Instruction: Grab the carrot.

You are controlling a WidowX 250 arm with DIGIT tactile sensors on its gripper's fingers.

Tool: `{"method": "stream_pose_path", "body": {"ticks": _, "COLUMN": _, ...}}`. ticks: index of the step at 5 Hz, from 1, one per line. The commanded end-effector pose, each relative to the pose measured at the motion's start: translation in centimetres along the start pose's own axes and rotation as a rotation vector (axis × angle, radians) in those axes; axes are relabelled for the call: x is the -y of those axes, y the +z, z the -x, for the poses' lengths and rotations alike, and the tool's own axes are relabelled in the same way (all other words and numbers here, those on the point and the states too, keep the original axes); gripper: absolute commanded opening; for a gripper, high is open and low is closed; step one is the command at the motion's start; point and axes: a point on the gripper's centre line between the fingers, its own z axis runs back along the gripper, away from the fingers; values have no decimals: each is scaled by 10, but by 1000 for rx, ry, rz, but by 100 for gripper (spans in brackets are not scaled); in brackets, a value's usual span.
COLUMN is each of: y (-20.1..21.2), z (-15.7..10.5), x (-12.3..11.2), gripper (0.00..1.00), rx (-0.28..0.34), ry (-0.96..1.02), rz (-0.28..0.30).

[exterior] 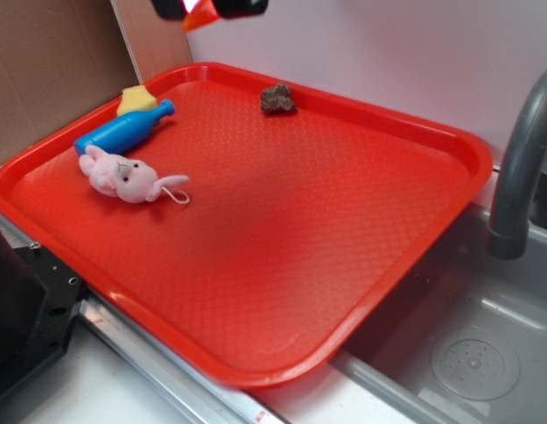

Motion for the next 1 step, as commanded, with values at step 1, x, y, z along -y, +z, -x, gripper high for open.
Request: {"method": "stream_pose_path", "body": {"ticks": 1, "y": 31, "z": 15, "x": -11, "gripper": 0, "rx": 86, "ry": -14, "rz": 49}}
